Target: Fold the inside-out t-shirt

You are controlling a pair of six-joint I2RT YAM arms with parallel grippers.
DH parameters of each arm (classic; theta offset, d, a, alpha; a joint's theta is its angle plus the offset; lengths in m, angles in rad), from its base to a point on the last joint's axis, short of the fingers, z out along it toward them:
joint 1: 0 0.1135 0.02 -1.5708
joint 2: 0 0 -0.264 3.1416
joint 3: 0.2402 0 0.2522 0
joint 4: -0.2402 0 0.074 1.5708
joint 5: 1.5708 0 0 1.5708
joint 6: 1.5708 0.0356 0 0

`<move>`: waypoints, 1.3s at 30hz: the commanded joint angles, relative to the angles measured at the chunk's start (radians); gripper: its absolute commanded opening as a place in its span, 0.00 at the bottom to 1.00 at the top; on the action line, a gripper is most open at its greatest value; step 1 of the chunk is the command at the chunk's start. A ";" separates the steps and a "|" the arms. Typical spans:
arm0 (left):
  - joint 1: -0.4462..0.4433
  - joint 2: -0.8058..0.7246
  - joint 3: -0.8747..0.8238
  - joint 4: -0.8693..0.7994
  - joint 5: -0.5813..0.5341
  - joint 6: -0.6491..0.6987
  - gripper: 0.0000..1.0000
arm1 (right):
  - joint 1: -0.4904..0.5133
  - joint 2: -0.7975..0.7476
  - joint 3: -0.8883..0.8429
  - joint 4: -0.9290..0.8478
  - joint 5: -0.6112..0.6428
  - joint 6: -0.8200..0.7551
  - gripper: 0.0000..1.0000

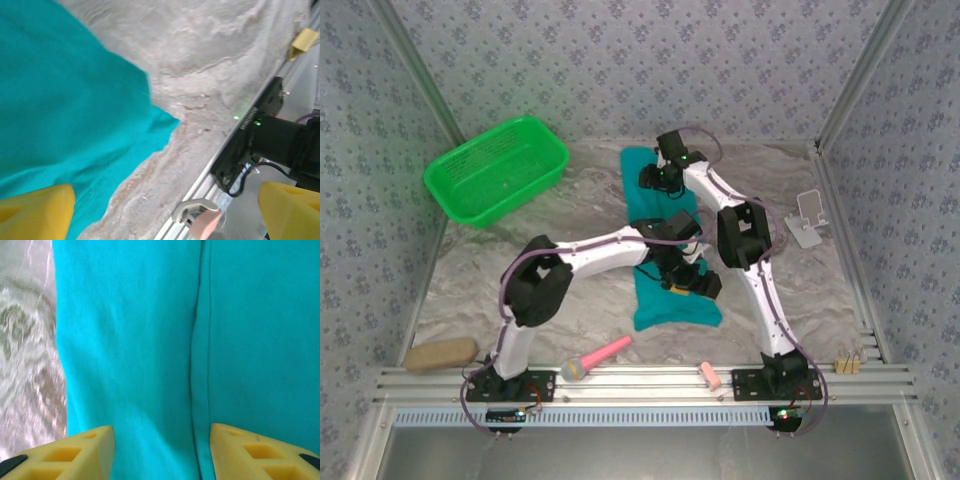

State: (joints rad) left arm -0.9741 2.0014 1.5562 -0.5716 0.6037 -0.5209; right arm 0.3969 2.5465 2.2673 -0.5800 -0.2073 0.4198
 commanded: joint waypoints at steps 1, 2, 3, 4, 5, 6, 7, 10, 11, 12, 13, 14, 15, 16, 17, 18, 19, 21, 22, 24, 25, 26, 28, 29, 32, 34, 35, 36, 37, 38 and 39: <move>0.026 -0.203 -0.025 -0.030 -0.044 0.128 0.94 | -0.026 -0.226 -0.095 -0.026 -0.039 -0.091 0.54; 0.028 -0.257 -0.055 -0.034 -0.072 0.178 0.94 | -0.033 -0.297 -0.168 0.016 -0.031 -0.121 0.54; 0.028 -0.317 -0.098 -0.028 -0.113 0.244 0.95 | -0.041 -0.367 -0.247 0.049 -0.028 -0.154 0.55; 0.028 -0.372 -0.149 -0.010 -0.163 0.302 0.96 | -0.049 -0.438 -0.325 0.086 -0.025 -0.189 0.54; 0.029 -0.433 -0.221 0.024 -0.236 0.368 0.96 | -0.060 -0.520 -0.418 0.137 -0.028 -0.229 0.54; 0.031 -0.503 -0.298 0.074 -0.306 0.435 0.98 | -0.073 -0.605 -0.514 0.211 -0.043 -0.274 0.54; 0.034 -0.552 -0.377 0.122 -0.353 0.497 0.99 | -0.087 -0.680 -0.618 0.282 -0.048 -0.316 0.54; 0.035 -0.663 -0.571 0.255 -0.428 0.737 1.00 | -0.155 -0.913 -0.939 0.560 -0.113 -0.456 0.54; 0.033 -0.678 -0.608 0.269 -0.391 0.837 1.00 | -0.182 -0.981 -1.035 0.618 -0.172 -0.539 0.54; 0.035 -0.679 -0.634 0.289 -0.360 0.916 1.00 | -0.199 -1.045 -1.136 0.651 -0.210 -0.659 0.54; 0.035 -0.674 -0.663 0.325 -0.351 0.968 1.00 | -0.205 -1.102 -1.221 0.667 -0.229 -0.786 0.55; 0.038 -0.662 -0.700 0.387 -0.353 1.021 1.00 | -0.217 -1.148 -1.285 0.640 -0.291 -0.958 0.56; 0.037 -0.643 -0.731 0.432 -0.345 1.089 1.00 | -0.227 -1.180 -1.332 0.534 -0.364 -1.183 0.61; 0.037 -0.624 -0.745 0.439 -0.306 1.156 0.99 | -0.226 -1.194 -1.342 0.393 -0.390 -1.394 0.64; 0.036 -0.601 -0.755 0.431 -0.261 1.251 0.99 | -0.205 -1.200 -1.338 0.241 -0.372 -1.604 0.66; 0.037 -0.577 -0.766 0.450 -0.247 1.301 1.00 | -0.190 -1.195 -1.322 0.081 -0.365 -1.750 0.66; 0.038 -0.557 -0.767 0.465 -0.246 1.329 0.99 | -0.179 -1.190 -1.306 -0.055 -0.379 -1.869 0.67; 0.041 -0.506 -0.754 0.464 -0.246 1.378 0.99 | -0.153 -1.200 -1.318 -0.177 -0.389 -1.964 0.68; 0.041 -0.484 -0.733 0.430 -0.234 1.401 0.98 | -0.135 -1.210 -1.341 -0.178 -0.387 -1.968 0.69; 0.041 -0.444 -0.689 0.344 -0.213 1.450 0.95 | -0.093 -1.205 -1.361 -0.222 -0.354 -1.967 0.71; 0.041 -0.428 -0.674 0.305 -0.199 1.474 0.92 | -0.074 -1.187 -1.361 -0.270 -0.319 -1.972 0.71; 0.041 -0.416 -0.667 0.289 -0.197 1.483 0.91 | -0.060 -1.174 -1.363 -0.301 -0.295 -1.966 0.71; 0.041 -0.393 -0.662 0.276 -0.184 1.497 0.88 | -0.028 -1.181 -1.401 -0.284 -0.275 -1.897 0.98; 0.040 -0.381 -0.657 0.269 -0.171 1.500 0.87 | -0.016 -1.197 -1.426 -0.268 -0.279 -1.886 1.00; 0.027 -0.341 -0.632 0.255 -0.157 1.503 0.84 | 0.043 -1.274 -1.515 -0.157 -0.225 -1.823 1.00; 0.014 -0.314 -0.612 0.237 -0.158 1.512 0.82 | 0.068 -1.304 -1.537 -0.146 -0.166 -1.812 1.00; 0.011 -0.305 -0.608 0.239 -0.167 1.510 0.81 | 0.088 -1.312 -1.544 -0.126 -0.123 -1.790 1.00; 0.009 -0.300 -0.608 0.244 -0.179 1.507 0.81 | 0.115 -1.315 -1.556 -0.081 -0.034 -1.742 1.00; 0.009 -0.298 -0.612 0.250 -0.188 1.506 0.80 | 0.135 -1.316 -1.569 -0.046 0.032 -1.714 1.00; 0.008 -0.297 -0.617 0.257 -0.201 1.504 0.78 | 0.156 -1.315 -1.583 -0.001 0.101 -1.693 1.00; 0.011 -0.294 -0.621 0.262 -0.203 1.501 0.76 | 0.164 -1.315 -1.595 0.030 0.140 -1.675 1.00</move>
State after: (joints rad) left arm -0.9588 1.6985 0.9215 -0.2913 0.3882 0.9539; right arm 0.5316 1.2396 0.7029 -0.6590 -0.2657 -1.3422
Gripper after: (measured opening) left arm 0.768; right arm 0.997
